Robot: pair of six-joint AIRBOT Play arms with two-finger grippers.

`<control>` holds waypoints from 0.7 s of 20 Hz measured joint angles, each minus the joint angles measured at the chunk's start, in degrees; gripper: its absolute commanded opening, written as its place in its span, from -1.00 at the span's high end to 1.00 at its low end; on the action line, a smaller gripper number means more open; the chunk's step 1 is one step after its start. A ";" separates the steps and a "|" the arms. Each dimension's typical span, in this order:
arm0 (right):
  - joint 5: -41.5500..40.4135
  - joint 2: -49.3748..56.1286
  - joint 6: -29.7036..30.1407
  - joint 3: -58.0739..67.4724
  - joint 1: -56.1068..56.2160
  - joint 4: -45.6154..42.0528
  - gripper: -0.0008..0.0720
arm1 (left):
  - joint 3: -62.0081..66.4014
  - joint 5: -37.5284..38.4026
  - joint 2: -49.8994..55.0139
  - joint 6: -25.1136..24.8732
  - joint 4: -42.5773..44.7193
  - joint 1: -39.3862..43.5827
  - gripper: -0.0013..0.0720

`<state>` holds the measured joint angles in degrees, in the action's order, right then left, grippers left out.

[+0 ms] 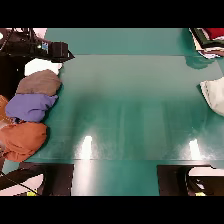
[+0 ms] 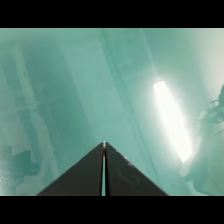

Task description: Fold the shirts.

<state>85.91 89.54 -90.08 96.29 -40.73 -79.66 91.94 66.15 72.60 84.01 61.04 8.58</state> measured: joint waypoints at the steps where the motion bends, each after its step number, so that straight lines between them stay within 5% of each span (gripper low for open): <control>1: 0.92 -0.07 0.00 0.02 -0.22 -0.46 -0.47 | 0.00 0.00 0.00 0.00 0.00 0.00 0.90; 8: 4.35 -6.49 0.48 0.07 -0.35 2.95 -0.47 | 0.00 0.26 0.00 0.07 0.00 0.00 0.90; 14: 2.64 -17.20 1.81 0.09 12.66 13.94 -0.41 | 0.00 -0.76 0.00 -0.07 0.00 0.00 0.90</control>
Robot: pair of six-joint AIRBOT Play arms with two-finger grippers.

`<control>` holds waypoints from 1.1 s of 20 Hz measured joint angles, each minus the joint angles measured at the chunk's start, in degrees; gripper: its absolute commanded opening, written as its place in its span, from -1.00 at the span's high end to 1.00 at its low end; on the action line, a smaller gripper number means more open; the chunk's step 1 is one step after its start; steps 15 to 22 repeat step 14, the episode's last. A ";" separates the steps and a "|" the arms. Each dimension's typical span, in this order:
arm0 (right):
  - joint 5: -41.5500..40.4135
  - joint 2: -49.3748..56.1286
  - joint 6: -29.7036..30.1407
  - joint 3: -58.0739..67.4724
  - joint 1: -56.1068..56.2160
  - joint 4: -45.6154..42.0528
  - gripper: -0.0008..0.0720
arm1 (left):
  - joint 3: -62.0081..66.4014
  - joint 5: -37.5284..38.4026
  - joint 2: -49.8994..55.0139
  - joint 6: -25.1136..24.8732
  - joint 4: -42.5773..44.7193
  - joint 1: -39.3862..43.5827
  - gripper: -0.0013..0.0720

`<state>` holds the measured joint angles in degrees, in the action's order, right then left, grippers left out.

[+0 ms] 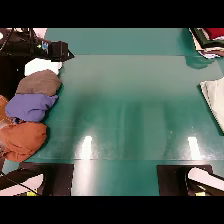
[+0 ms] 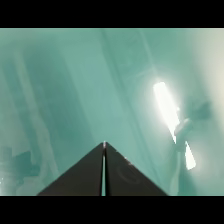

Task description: Fold the shirts.

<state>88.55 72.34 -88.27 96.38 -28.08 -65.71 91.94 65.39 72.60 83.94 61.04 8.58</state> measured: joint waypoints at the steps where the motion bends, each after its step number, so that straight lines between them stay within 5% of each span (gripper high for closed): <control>1: -0.76 -1.33 0.42 0.00 3.26 0.61 -0.18 | 0.02 -0.42 0.00 -0.04 0.00 0.00 0.90; 4: -2.71 -3.93 1.95 0.00 12.39 1.79 0.91 | 0.00 -1.95 0.00 -0.22 0.00 0.00 0.90; 10: -4.20 -5.35 3.87 0.00 23.02 2.43 0.92 | 0.00 -3.69 0.00 -0.33 0.00 0.00 0.90; 22: -4.33 -5.53 4.28 0.00 24.87 2.54 0.92 | 0.00 -4.90 0.00 -0.37 0.00 0.00 0.90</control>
